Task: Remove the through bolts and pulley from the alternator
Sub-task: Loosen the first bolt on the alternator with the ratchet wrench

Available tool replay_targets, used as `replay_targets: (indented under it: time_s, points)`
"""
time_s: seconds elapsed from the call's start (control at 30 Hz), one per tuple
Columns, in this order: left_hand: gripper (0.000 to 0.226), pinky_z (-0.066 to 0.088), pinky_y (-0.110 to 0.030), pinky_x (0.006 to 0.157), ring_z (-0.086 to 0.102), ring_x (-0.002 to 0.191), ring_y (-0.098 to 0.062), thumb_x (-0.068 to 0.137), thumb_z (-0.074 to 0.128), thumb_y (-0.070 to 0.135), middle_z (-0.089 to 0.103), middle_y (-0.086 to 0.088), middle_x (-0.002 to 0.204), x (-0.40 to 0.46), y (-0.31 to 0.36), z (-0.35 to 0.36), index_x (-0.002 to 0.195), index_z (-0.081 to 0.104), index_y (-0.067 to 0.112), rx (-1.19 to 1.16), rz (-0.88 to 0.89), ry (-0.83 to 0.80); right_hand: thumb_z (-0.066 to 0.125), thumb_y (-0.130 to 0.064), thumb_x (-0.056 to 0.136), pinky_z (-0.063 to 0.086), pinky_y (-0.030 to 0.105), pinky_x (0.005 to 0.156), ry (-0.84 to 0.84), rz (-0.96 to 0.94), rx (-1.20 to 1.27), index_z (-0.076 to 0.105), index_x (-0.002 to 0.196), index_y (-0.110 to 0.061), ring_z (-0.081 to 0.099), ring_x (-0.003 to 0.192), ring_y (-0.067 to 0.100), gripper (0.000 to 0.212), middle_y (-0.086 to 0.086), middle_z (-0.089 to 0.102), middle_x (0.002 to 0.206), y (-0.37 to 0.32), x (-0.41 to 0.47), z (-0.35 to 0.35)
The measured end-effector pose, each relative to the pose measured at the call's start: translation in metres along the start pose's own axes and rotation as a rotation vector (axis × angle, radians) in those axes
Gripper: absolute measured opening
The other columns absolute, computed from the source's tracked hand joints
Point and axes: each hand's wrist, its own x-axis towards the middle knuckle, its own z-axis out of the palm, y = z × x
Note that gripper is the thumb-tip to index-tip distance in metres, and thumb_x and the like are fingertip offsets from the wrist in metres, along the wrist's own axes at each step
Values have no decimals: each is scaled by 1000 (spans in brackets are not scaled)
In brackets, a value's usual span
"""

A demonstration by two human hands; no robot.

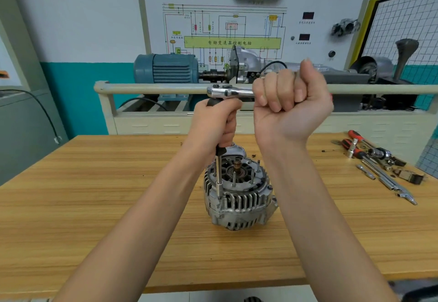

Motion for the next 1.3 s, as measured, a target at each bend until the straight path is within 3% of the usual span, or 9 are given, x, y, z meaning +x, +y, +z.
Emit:
replay_targets:
  time_s: [0.1,0.2,0.33,0.53,0.67,0.9,1.03,1.13,1.3]
  points:
    - [45,16,-17,39,19,35,-11,86,48,-2,26,5,38,-2,-3,9,50,30,17,76,111,201,44,1,85,20,22,44,-170,-331,-244,32,44,-18,24,34,7,47,-3,26,36,16,-22,12]
    - [45,19,-20,40,22,42,-11,87,51,-3,28,2,44,-2,-6,9,52,30,17,158,202,266,49,-4,80,22,22,47,-220,-441,-351,28,49,-17,28,37,6,40,1,26,39,24,-33,16]
    - [43,20,-17,38,22,36,-11,84,53,-6,30,5,41,-5,-6,2,53,37,18,51,162,97,41,0,83,18,22,44,-212,-236,-158,27,42,-20,22,33,7,48,-5,28,34,9,-18,10]
    - [32,27,-22,41,30,36,-16,78,62,10,36,-1,41,-1,2,-14,51,45,13,28,121,-260,43,-14,81,22,20,39,74,252,308,33,35,-15,12,34,10,47,-3,24,31,-6,16,-13]
    - [45,18,-16,34,21,28,-9,85,56,14,28,5,35,1,0,-7,43,40,18,-27,28,-335,43,-13,81,24,22,35,122,249,379,33,36,-14,17,29,11,46,-2,24,31,-5,21,-19]
    - [44,16,-16,38,18,32,-12,85,52,1,26,4,38,1,-5,8,50,32,18,73,96,155,43,-5,85,21,23,41,-86,-98,-16,33,37,-17,15,34,12,51,-4,24,33,1,-10,2]
    - [37,17,-24,48,21,49,-18,78,55,3,25,-3,51,0,-6,14,54,31,18,113,178,251,48,-2,80,21,25,44,-221,-412,-267,29,47,-17,26,36,8,41,-1,26,38,17,-31,11]
    - [28,17,-20,43,20,42,-16,66,56,7,26,1,45,-4,-5,8,54,33,18,73,169,156,46,-1,81,20,23,43,-225,-353,-221,26,45,-18,26,34,7,45,-4,28,36,14,-26,9]
    - [35,25,-19,39,28,34,-12,78,59,7,34,2,41,-2,-1,-14,49,43,17,-29,96,-281,42,-13,83,23,21,39,-8,112,126,34,35,-16,17,32,11,49,-4,23,32,-5,6,-7]
